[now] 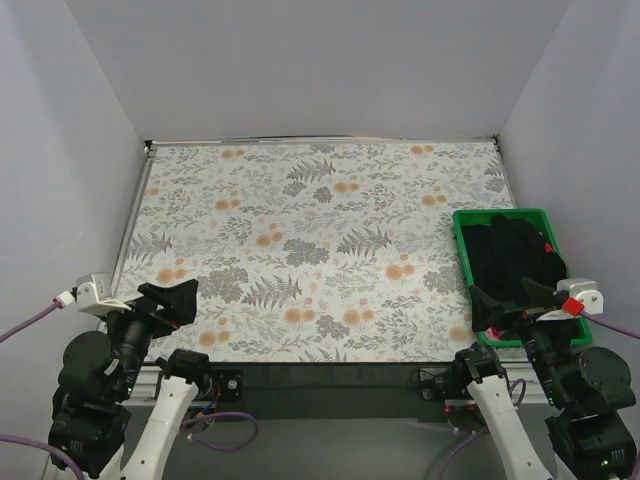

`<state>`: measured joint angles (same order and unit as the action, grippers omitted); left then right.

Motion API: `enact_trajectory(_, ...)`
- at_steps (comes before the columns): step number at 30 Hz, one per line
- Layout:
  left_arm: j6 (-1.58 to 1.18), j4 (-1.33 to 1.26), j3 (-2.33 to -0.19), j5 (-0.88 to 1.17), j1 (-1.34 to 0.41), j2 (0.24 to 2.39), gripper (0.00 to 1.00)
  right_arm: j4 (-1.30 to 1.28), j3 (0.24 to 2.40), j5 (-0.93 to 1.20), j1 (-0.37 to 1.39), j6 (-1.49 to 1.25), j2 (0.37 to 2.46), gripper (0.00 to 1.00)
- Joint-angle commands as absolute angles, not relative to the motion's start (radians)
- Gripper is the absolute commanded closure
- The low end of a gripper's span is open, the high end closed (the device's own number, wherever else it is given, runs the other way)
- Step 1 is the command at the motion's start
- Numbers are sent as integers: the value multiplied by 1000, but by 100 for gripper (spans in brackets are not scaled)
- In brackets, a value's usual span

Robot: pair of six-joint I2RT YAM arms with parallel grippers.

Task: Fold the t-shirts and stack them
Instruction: Grab the tshirt from the pile

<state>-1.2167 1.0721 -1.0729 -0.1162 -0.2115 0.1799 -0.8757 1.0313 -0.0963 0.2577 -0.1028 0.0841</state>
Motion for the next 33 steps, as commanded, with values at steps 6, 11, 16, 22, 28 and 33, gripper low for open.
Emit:
enact_trajectory(6, -1287, 1042, -1060, -28, -213, 268, 2, -865, 1068, -127, 262, -156, 172, 2)
enact_trajectory(11, -1336, 967, -1029, -18, -213, 267, 2, -865, 1088, -153, 262, -236, 297, 2)
enact_trajectory(16, -1368, 867, -954, -12, -213, 290, 2, -871, 1149, -262, 264, -311, 515, 2)
enact_trajectory(22, -1319, 775, -879, 60, -213, 400, 2, -871, 1206, -399, 262, -330, 820, 2)
enact_trajectory(28, -1347, 712, -782, 132, -221, 518, 2, -829, 1187, -540, 146, -333, 1104, 2)
enact_trajectory(33, -1364, 706, -697, 129, -235, 494, 2, -730, 1154, -477, -45, -373, 1229, 2)
